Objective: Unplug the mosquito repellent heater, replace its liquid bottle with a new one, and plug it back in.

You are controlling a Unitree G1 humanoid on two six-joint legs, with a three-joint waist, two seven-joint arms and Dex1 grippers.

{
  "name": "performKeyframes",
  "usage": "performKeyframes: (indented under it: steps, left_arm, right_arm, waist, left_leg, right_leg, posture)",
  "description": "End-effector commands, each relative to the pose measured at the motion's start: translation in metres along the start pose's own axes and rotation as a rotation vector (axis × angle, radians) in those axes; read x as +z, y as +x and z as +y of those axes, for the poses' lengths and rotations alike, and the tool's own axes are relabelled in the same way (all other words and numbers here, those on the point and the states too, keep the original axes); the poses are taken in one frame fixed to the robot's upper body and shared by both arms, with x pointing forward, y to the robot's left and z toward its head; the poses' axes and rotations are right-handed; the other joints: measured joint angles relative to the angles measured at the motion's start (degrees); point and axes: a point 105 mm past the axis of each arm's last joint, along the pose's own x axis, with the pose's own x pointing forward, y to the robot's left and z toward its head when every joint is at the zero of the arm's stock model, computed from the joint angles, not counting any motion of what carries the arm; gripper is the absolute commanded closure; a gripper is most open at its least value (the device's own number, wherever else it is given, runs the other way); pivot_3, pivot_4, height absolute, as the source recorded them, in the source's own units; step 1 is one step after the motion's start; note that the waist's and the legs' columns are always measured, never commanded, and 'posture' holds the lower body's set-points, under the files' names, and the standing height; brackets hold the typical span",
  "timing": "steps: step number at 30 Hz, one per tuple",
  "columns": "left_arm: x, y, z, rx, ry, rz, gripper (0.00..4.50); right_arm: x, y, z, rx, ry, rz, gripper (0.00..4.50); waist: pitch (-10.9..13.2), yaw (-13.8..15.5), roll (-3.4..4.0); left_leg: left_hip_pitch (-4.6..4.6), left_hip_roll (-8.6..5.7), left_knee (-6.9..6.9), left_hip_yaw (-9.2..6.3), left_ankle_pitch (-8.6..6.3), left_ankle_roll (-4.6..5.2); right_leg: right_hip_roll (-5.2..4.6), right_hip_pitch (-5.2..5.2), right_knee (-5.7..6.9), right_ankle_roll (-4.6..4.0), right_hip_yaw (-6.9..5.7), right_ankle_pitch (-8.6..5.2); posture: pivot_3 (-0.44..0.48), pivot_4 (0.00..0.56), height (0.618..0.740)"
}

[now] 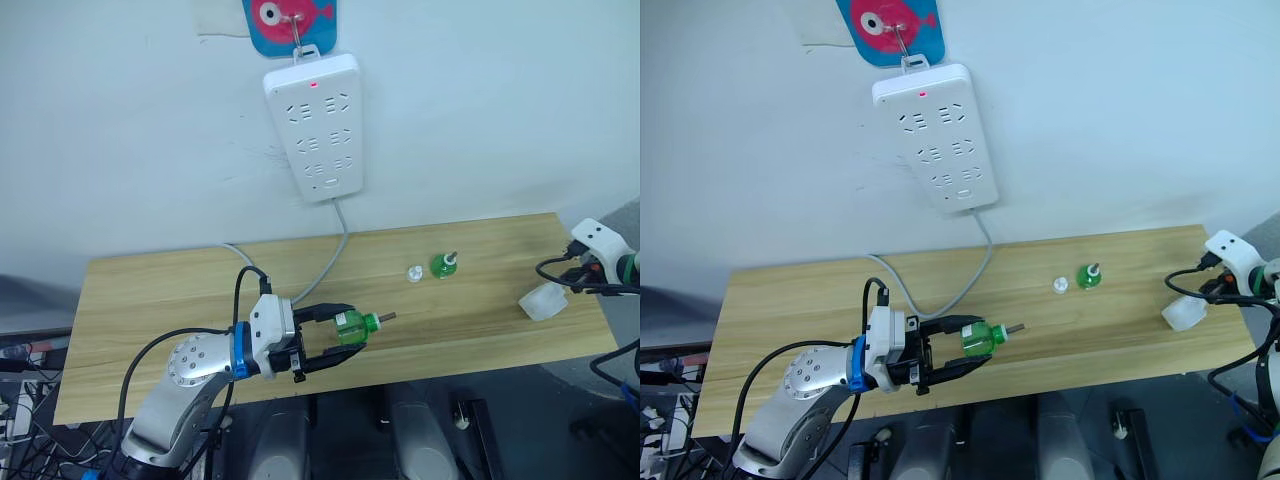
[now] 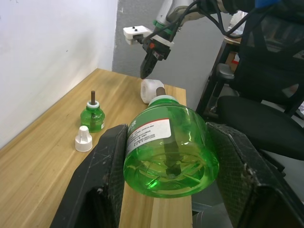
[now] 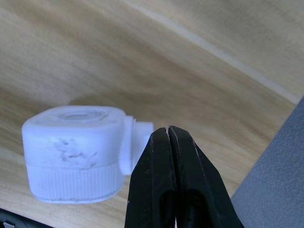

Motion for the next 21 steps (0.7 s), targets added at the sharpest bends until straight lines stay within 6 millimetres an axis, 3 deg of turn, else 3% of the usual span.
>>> performKeyframes:
  steps: [1,5,7,12,16,19,21]
  left_arm:
    - [0.008,0.003,-0.006,-0.027,0.022,-0.034,2.28]
    - [0.007,0.003,-0.005,-0.026,0.024,-0.034,2.28]
    - [0.007,0.003,-0.005,-0.026,0.023,-0.034,2.28]
    - [0.006,0.004,-0.006,-0.031,0.018,-0.038,2.28]
    - [0.007,0.005,-0.006,-0.029,0.018,-0.043,2.28]
    - [0.007,0.007,-0.006,-0.028,0.017,-0.047,2.28]
    - [0.007,0.007,-0.007,-0.024,0.014,-0.049,2.28]
  right_arm:
    - [0.009,-0.027,-0.017,-0.048,0.017,-0.046,4.47]
    - [0.023,-0.042,-0.008,0.046,-0.158,-0.086,4.47]
    - [0.02,-0.05,0.008,0.156,-0.327,-0.073,4.11]
    - [-0.003,-0.065,0.038,0.345,-0.766,-0.015,2.51]
    - [-0.018,-0.07,0.048,0.425,-0.995,0.004,1.03]
    - [-0.018,-0.064,0.055,0.451,-1.122,-0.031,0.02]
    - [-0.012,-0.058,0.06,0.453,-1.188,-0.071,0.02]
  waist:
    - [0.0,0.0,0.0]
    - [0.0,0.0,0.0]
    - [0.0,0.0,0.01]
    - [0.0,0.0,0.05]
    - [0.1,-0.3,0.02]
    - [0.1,-0.9,0.0]
    - [0.2,-1.3,-0.04]
  left_leg:
    - [-0.01,0.0,0.0,0.02,0.0,0.0]
    - [-0.02,0.0,-0.01,0.07,-0.02,0.02]
    - [-0.02,0.01,-0.02,0.07,-0.03,0.04]
    - [-0.03,-0.01,-0.01,0.13,-0.07,0.06]
    - [0.07,0.0,0.02,0.38,-0.1,0.12]
    - [0.16,0.06,0.03,0.45,-0.1,0.14]
    - [0.18,0.07,0.03,0.46,-0.1,0.14]
  right_leg:
    - [0.0,-0.03,0.0,0.0,0.0,0.0]
    - [0.0,-0.07,0.0,0.02,0.0,0.01]
    - [0.01,-0.08,0.01,0.05,-0.01,0.0]
    - [-0.01,-0.09,0.01,0.12,-0.03,-0.01]
    - [-0.04,-0.09,-0.02,0.22,0.13,0.04]
    - [-0.03,-0.08,0.01,0.21,0.2,0.04]
    - [-0.03,-0.08,0.04,0.21,0.23,0.04]
  posture:
    - [0.003,0.396,0.74]
    - [-0.002,0.395,0.74]
    - [-0.017,0.398,0.74]
    - [-0.03,0.398,0.74]
    - [-0.033,0.405,0.74]
    - [-0.027,0.41,0.74]
    - [-0.022,0.414,0.74]
